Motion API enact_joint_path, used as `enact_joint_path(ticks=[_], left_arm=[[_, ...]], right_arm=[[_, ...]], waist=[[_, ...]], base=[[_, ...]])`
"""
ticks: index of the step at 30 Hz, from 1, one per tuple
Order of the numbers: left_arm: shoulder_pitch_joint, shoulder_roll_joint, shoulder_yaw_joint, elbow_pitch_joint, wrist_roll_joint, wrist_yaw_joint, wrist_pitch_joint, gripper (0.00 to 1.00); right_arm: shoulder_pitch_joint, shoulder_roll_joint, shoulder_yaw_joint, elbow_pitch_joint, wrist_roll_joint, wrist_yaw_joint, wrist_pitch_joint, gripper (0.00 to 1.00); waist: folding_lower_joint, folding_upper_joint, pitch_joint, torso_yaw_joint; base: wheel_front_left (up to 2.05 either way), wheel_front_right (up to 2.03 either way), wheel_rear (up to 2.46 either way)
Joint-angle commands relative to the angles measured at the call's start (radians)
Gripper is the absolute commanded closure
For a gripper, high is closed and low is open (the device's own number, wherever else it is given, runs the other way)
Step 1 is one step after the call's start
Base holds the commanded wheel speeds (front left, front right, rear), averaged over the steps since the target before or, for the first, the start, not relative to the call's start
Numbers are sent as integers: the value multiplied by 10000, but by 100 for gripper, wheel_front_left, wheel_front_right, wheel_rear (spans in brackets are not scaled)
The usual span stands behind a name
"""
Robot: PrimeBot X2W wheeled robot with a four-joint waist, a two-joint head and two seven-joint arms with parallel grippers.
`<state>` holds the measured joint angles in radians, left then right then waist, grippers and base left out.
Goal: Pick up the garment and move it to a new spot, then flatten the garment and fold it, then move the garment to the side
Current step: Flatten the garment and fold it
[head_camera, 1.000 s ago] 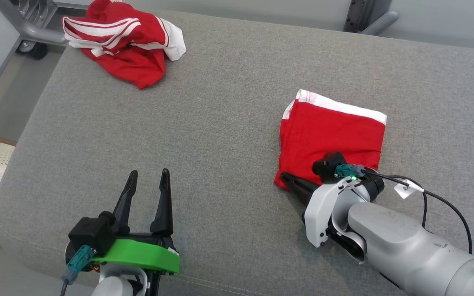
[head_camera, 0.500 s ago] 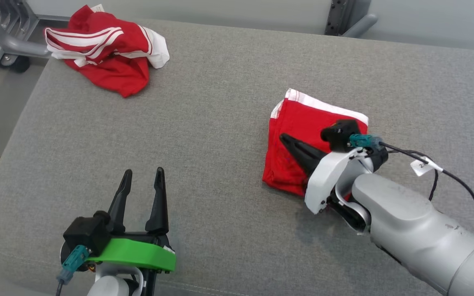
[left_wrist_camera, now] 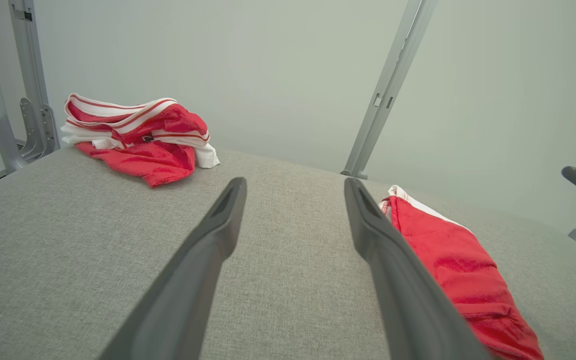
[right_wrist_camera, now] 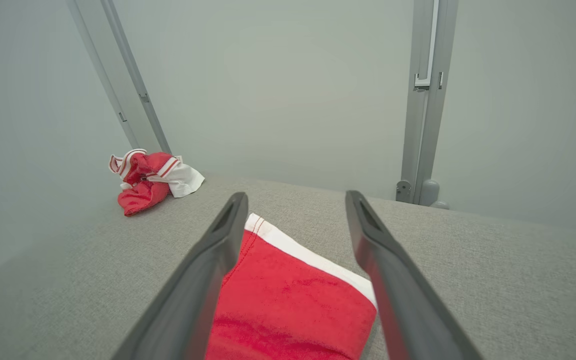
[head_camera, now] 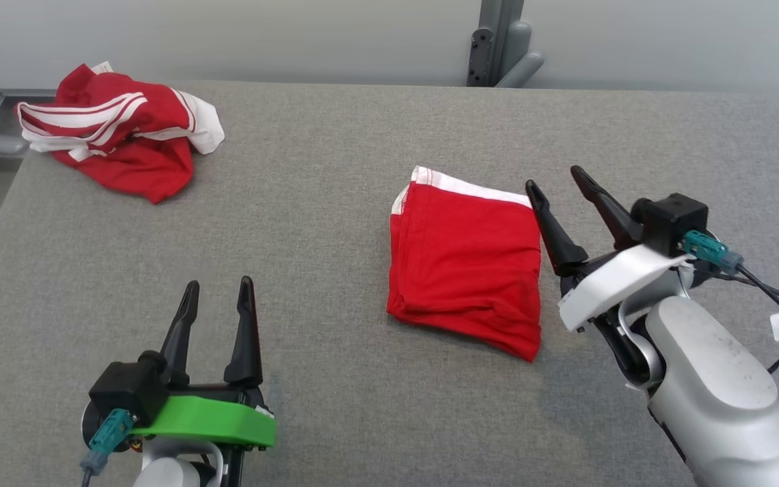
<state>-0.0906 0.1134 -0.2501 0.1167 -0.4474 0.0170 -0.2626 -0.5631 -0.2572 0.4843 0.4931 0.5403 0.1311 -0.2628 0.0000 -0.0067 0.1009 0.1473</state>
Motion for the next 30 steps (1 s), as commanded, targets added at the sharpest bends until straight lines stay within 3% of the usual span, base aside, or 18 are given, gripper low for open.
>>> enact_joint_path(ticks=[1,10,15,30], left_arm=[[113,53,61,-52,44,27,-28,0],[473,-65,482,-199,159,-8,-16,0],[704,-128,755,-179,247,-59,-17,0],[1267,-245,1245,-85,933,-62,-17,0]], right_arm=[[321,73,-315,-150,-217,-7,-25,0],[2483,1175,-3155,-1715,-2370,-5,-25,0],[3722,1776,-4230,-2738,-2904,-5,-26,0],[4943,2065,-4367,-3443,-3216,-5,-26,0]], waist=[[0,67,-214,-240],[0,67,-510,-625],[0,67,-660,-731],[0,67,-816,-939]], base=[[0,0,0],[0,0,0],[0,0,0],[0,0,0]])
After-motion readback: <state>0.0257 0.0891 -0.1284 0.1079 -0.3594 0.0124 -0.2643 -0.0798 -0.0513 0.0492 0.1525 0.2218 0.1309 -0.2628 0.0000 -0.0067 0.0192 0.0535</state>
